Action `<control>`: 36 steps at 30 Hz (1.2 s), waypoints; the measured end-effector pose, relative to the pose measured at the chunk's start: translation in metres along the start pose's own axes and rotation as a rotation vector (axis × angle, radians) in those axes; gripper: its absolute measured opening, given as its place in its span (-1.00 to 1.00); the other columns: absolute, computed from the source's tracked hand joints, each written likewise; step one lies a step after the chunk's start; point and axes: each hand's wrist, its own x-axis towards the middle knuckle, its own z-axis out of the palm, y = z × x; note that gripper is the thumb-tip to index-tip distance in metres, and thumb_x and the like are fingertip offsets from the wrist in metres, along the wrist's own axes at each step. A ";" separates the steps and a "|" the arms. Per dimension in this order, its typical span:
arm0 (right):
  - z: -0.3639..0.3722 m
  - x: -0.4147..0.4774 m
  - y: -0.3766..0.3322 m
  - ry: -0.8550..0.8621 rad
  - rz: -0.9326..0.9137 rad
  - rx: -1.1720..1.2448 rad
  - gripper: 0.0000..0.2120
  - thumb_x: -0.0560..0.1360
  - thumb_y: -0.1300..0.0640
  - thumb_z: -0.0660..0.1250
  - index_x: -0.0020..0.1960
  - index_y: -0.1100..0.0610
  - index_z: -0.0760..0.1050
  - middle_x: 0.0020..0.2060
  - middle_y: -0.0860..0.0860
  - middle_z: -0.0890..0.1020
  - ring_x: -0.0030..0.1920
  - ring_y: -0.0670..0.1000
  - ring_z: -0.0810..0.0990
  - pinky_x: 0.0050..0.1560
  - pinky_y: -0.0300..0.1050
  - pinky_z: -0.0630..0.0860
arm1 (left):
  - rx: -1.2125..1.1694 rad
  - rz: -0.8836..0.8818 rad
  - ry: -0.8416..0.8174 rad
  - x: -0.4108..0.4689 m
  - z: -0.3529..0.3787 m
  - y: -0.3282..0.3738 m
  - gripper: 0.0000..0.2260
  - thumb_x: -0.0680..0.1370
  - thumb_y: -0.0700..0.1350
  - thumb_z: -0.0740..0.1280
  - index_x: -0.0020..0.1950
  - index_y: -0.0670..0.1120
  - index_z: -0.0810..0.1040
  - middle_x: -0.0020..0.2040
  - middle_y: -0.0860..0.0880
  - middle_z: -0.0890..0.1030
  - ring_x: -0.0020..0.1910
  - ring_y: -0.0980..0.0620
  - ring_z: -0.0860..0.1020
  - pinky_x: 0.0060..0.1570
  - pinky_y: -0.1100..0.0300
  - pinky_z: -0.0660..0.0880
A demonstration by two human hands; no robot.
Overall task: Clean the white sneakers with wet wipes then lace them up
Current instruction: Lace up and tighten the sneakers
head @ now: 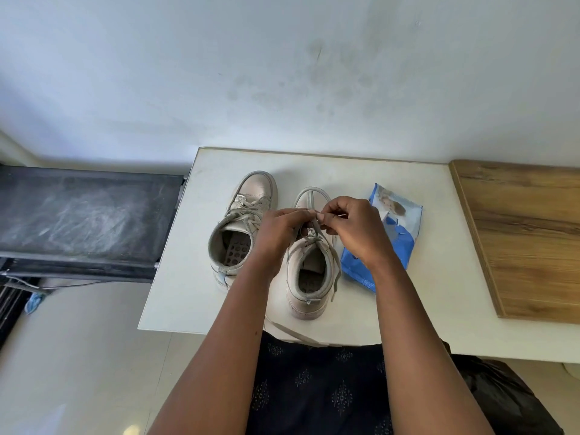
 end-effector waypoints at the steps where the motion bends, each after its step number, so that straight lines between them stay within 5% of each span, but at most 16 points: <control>1: 0.001 0.000 -0.001 -0.010 0.029 0.021 -0.89 0.45 0.19 0.39 -0.25 0.09 0.55 -0.28 0.06 0.66 -0.16 0.08 0.65 -0.02 0.12 0.58 | -0.005 -0.002 0.004 0.000 -0.001 0.000 -0.88 0.49 -0.30 0.33 -0.22 -0.27 0.63 -0.38 -0.12 0.55 -0.49 0.14 0.47 -0.40 0.35 0.44; 5: 0.001 -0.005 -0.009 -0.013 0.254 0.510 -0.85 0.53 0.24 0.19 -0.14 0.25 0.50 -0.21 0.15 0.65 -0.20 0.09 0.65 -0.13 -0.03 0.60 | -0.076 -0.027 0.019 0.001 -0.001 -0.003 -0.85 0.46 -0.30 0.35 -0.28 -0.21 0.67 -0.35 -0.14 0.53 -0.44 0.08 0.45 -0.33 0.28 0.42; 9: 0.004 -0.007 -0.010 0.043 0.362 0.728 -0.83 0.53 0.27 0.07 -0.14 0.23 0.41 -0.23 0.19 0.59 -0.28 0.09 0.61 -0.21 -0.05 0.58 | -0.111 -0.036 0.010 0.001 0.002 -0.004 -0.86 0.46 -0.32 0.35 -0.25 -0.20 0.68 -0.32 -0.16 0.60 -0.40 0.03 0.54 -0.26 0.23 0.51; 12: 0.001 -0.007 -0.008 0.007 0.255 0.648 -0.91 0.55 0.25 0.20 -0.10 0.17 0.45 -0.15 0.18 0.62 -0.21 0.09 0.64 -0.15 -0.03 0.61 | -0.079 -0.012 0.012 0.000 0.001 -0.002 -0.83 0.47 -0.33 0.33 -0.25 -0.19 0.67 -0.40 -0.09 0.60 -0.43 0.09 0.52 -0.31 0.30 0.49; 16: 0.004 -0.006 -0.002 0.004 0.083 0.234 -0.89 0.47 0.29 0.36 -0.20 0.12 0.56 -0.18 0.18 0.66 -0.13 0.15 0.66 -0.04 0.10 0.60 | -0.079 -0.018 0.004 0.001 -0.002 -0.002 -0.89 0.47 -0.35 0.33 -0.20 -0.26 0.64 -0.37 -0.13 0.60 -0.43 0.08 0.52 -0.30 0.31 0.50; 23: 0.000 -0.004 -0.006 0.151 0.384 0.761 -0.88 0.53 0.28 0.24 -0.18 0.18 0.47 -0.20 0.16 0.63 -0.21 0.10 0.65 -0.10 0.01 0.60 | -0.101 -0.046 0.047 0.003 -0.005 -0.005 -0.93 0.47 -0.35 0.35 -0.16 -0.30 0.62 -0.39 -0.12 0.57 -0.47 0.09 0.51 -0.36 0.33 0.49; 29: 0.001 -0.001 -0.005 0.144 0.032 0.374 -0.91 0.38 0.22 0.45 -0.18 0.10 0.55 -0.08 -0.04 0.65 -0.02 -0.11 0.59 0.00 -0.23 0.50 | -0.044 -0.031 0.022 0.005 -0.004 -0.005 -0.95 0.45 -0.34 0.37 -0.18 -0.27 0.63 -0.38 -0.12 0.57 -0.43 0.08 0.50 -0.29 0.31 0.49; 36: 0.006 -0.001 0.001 -0.012 -0.047 0.135 -0.74 0.30 0.36 0.50 -0.27 0.06 0.50 -0.21 0.05 0.67 -0.14 -0.05 0.66 -0.09 -0.09 0.61 | 0.027 -0.012 -0.017 0.004 -0.007 -0.005 -0.94 0.47 -0.31 0.38 -0.19 -0.25 0.63 -0.26 -0.19 0.56 -0.25 -0.08 0.48 -0.13 0.14 0.42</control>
